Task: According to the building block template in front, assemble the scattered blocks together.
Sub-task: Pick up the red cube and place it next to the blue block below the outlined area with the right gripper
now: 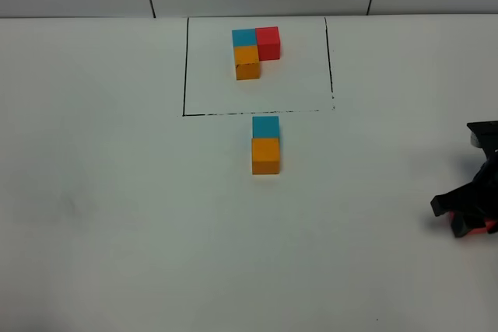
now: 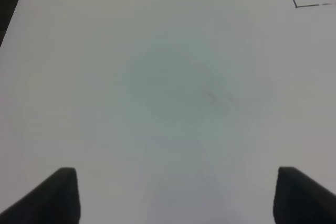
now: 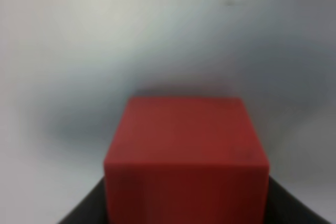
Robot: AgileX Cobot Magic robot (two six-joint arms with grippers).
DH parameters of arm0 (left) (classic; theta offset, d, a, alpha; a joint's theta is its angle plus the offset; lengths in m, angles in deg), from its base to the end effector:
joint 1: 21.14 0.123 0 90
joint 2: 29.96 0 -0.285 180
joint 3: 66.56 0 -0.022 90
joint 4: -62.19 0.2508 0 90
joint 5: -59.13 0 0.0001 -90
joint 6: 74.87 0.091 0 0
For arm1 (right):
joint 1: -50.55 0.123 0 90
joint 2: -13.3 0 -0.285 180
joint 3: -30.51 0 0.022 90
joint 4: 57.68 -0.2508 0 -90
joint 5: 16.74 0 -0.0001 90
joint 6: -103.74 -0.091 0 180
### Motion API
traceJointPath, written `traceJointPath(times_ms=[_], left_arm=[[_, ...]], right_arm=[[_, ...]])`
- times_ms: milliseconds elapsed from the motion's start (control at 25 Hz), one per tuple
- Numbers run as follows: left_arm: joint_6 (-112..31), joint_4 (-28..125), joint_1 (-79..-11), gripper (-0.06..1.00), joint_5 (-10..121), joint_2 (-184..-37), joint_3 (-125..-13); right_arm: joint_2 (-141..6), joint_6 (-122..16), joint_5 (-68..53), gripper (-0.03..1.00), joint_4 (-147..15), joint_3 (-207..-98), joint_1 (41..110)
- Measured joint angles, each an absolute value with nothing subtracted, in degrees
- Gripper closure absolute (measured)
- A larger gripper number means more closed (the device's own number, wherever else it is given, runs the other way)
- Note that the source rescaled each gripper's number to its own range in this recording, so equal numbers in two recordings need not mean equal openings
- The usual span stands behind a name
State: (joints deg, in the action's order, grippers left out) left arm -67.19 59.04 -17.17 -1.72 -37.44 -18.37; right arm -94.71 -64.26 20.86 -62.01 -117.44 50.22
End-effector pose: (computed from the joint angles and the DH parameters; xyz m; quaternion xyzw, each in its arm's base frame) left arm -0.0062 -0.0048 0.2791 0.0288 0.8496 0.0261 0.5259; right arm 0.2698 0.0026 0.1250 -0.0723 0.9969 0.0213 0.0228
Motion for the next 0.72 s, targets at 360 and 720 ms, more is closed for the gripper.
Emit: traceJointPath(times_ms=[360, 720], left_arm=[[-67.2, 59.0, -17.2, 0.19, -1.7, -37.4, -18.4], [-67.2, 59.0, -17.2, 0.19, -1.7, -37.4, -18.4]], right_arm=[[-96.6, -25.0, 34.1, 0.96, -54.3, -134.2, 62.7], [-114.6, -19.4, 45.9, 0.96, -48.3, -160.2, 71.5]])
